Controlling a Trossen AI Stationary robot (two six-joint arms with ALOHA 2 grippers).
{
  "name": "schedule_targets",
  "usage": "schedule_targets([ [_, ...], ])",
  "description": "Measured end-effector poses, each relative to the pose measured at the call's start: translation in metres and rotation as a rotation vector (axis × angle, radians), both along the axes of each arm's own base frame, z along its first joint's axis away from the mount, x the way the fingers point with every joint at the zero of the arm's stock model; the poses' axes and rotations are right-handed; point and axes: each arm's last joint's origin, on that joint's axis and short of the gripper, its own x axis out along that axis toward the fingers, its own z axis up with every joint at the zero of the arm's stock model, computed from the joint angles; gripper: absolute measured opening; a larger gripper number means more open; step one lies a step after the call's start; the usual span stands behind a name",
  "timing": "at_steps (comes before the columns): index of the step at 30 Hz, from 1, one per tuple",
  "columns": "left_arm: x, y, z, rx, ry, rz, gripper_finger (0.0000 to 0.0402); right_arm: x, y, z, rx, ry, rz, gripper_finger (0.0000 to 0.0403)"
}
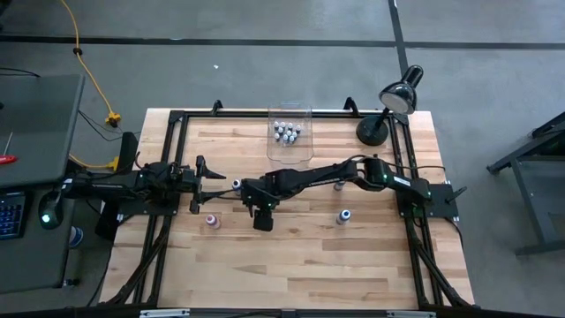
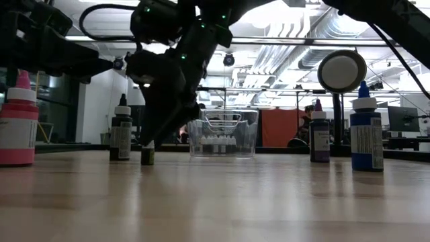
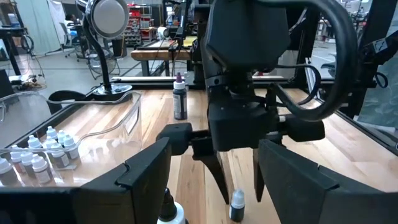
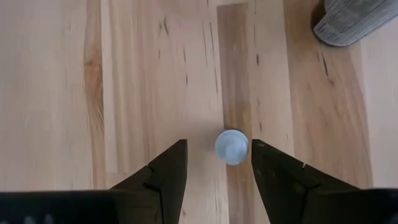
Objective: Pick & Place food coloring
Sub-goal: Put the small food coloring bottle into the transparent bin
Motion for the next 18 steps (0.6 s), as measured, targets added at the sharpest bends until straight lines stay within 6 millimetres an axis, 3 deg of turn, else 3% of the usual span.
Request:
schedule_targets([
  [18, 0.0000, 0.0000, 0.0001, 0.000, 0.000, 0.000, 0.0239, 0.0010, -0.0044, 0.0048, -0.029, -0.032, 0.038, 0.0153],
])
